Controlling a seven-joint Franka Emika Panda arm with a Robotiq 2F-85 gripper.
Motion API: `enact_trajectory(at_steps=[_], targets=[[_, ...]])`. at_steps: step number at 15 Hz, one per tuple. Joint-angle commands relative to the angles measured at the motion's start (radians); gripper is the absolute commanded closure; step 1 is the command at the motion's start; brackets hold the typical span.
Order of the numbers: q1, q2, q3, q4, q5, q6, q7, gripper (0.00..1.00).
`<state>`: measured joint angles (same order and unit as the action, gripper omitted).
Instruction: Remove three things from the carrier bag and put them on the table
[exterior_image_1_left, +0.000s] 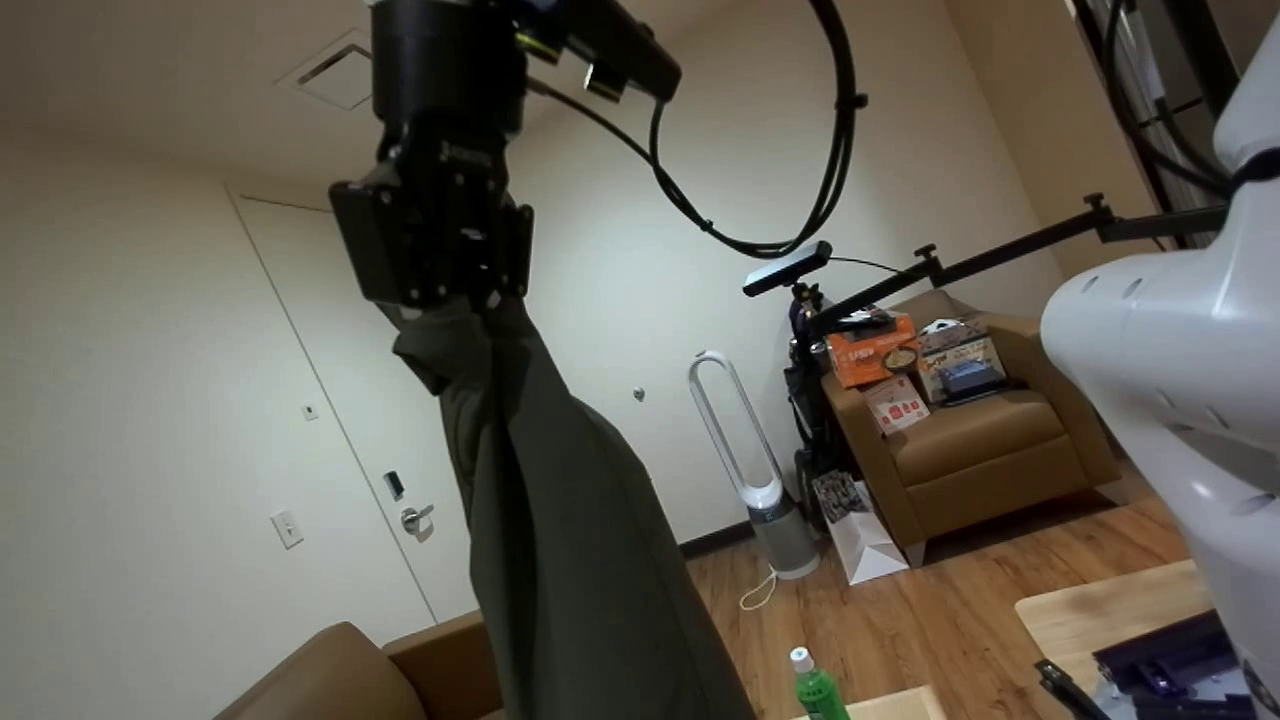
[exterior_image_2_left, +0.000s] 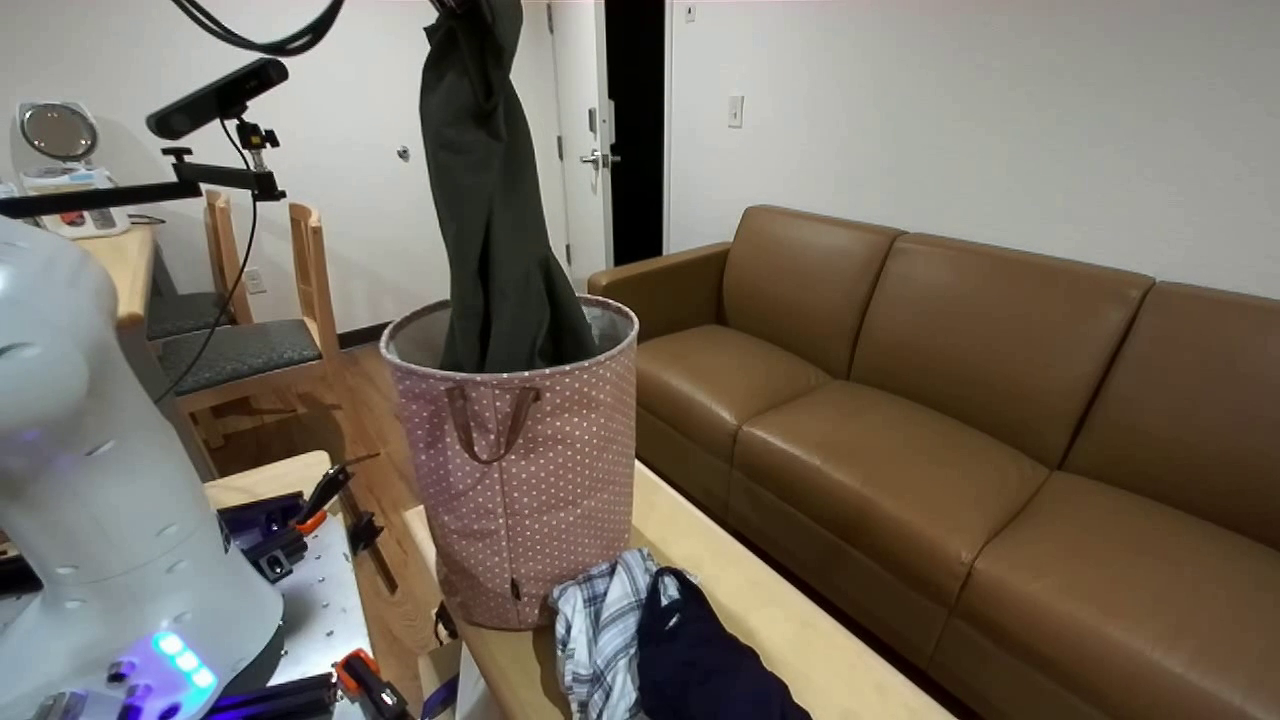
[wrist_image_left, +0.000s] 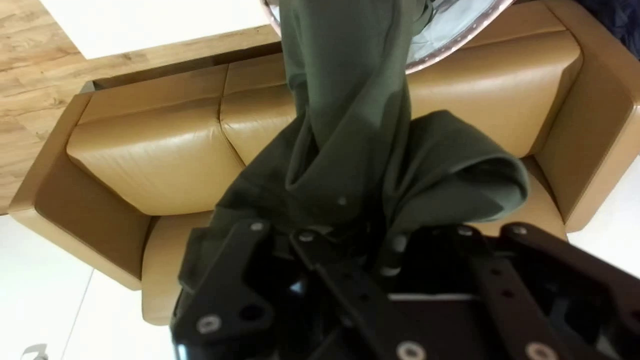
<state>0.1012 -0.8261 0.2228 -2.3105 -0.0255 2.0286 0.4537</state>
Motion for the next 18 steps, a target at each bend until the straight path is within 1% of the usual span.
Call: enact_trajectory(at_steps=[1,4,6,8,10,11,14,15,16,18], targets=[[-0.075,-0.032,0.019,0.121,0.003,-0.056,0.026,0.94],[-0.150,-0.068,-0.002,0.239,0.003,-0.107,0.083,0.94],[-0.203,-0.089,-0.029,0.323,0.003,-0.165,0.106,0.94],[-0.253,-0.107,-0.070,0.398,0.002,-0.206,0.118,0.95],[-0.296,-0.129,-0.081,0.390,0.005,-0.165,0.147,0.95],[-0.269,-0.131,-0.076,0.363,0.013,-0.185,0.099,0.94],[-0.291,-0.141,-0.086,0.370,0.011,-0.184,0.114,0.94],[-0.300,-0.144,-0.067,0.348,-0.004,-0.177,0.117,0.95],[-0.305,-0.137,-0.064,0.356,-0.014,-0.173,0.111,0.95],[-0.344,-0.106,-0.075,0.428,-0.026,-0.167,0.147,0.94]])
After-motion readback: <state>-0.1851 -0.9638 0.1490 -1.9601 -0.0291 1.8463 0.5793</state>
